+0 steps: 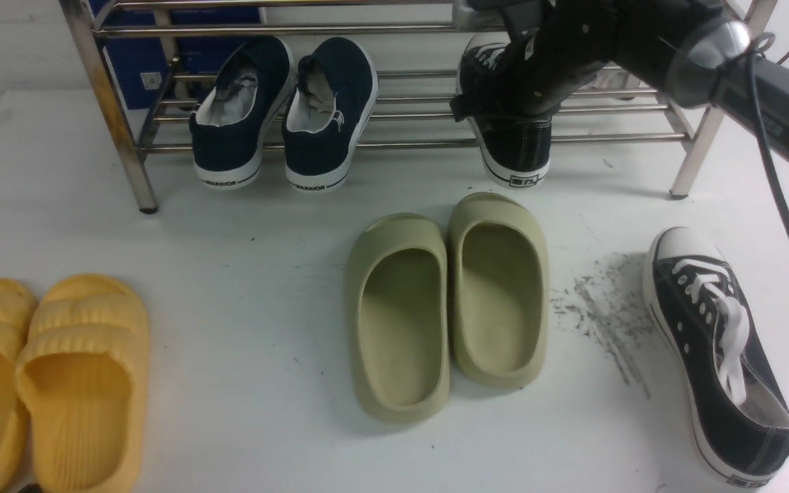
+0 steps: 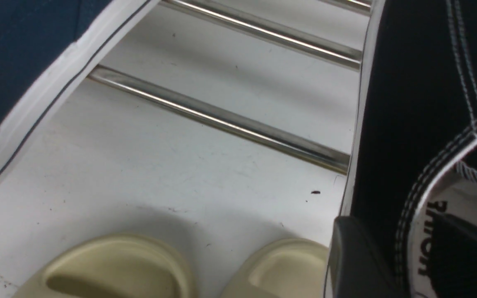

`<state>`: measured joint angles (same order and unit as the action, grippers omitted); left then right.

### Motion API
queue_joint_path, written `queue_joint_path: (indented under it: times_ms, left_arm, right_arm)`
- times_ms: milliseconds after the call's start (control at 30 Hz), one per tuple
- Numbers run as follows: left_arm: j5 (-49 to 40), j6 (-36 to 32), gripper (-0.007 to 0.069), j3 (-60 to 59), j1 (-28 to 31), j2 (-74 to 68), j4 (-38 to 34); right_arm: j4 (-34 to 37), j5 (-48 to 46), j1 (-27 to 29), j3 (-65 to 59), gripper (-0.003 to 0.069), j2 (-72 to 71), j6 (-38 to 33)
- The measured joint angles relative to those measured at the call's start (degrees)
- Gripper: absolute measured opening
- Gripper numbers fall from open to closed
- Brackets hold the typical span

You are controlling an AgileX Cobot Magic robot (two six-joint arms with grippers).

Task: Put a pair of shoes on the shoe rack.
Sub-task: Use the right arm to put a shoe into the shoe rack

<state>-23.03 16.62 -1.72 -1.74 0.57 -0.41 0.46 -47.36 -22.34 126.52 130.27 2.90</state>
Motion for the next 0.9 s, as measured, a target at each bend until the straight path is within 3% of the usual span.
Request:
queue_joint_path:
  times_ms: [267,400,533,900]
  left_arm:
    - [0.0,0.0,0.0239,0.0,0.0,0.0,0.0]
    - [0.0,0.0,0.0239,0.0,0.0,0.0,0.0]
    - [0.0,0.0,0.0239,0.0,0.0,0.0,0.0]
    - [0.0,0.0,0.0239,0.0,0.0,0.0,0.0]
  right_arm:
    - [5.94,-10.91,0.0,0.07,0.0295,-7.15,0.0]
    - [6.87,-21.29,0.0,0.19,0.0165,-9.27,0.34]
    - [5.86,-23.83,0.0,0.19,0.0003,-7.31,1.57]
    - [0.83,-20.38,0.0,0.14,-0.0005,-1.02,2.57]
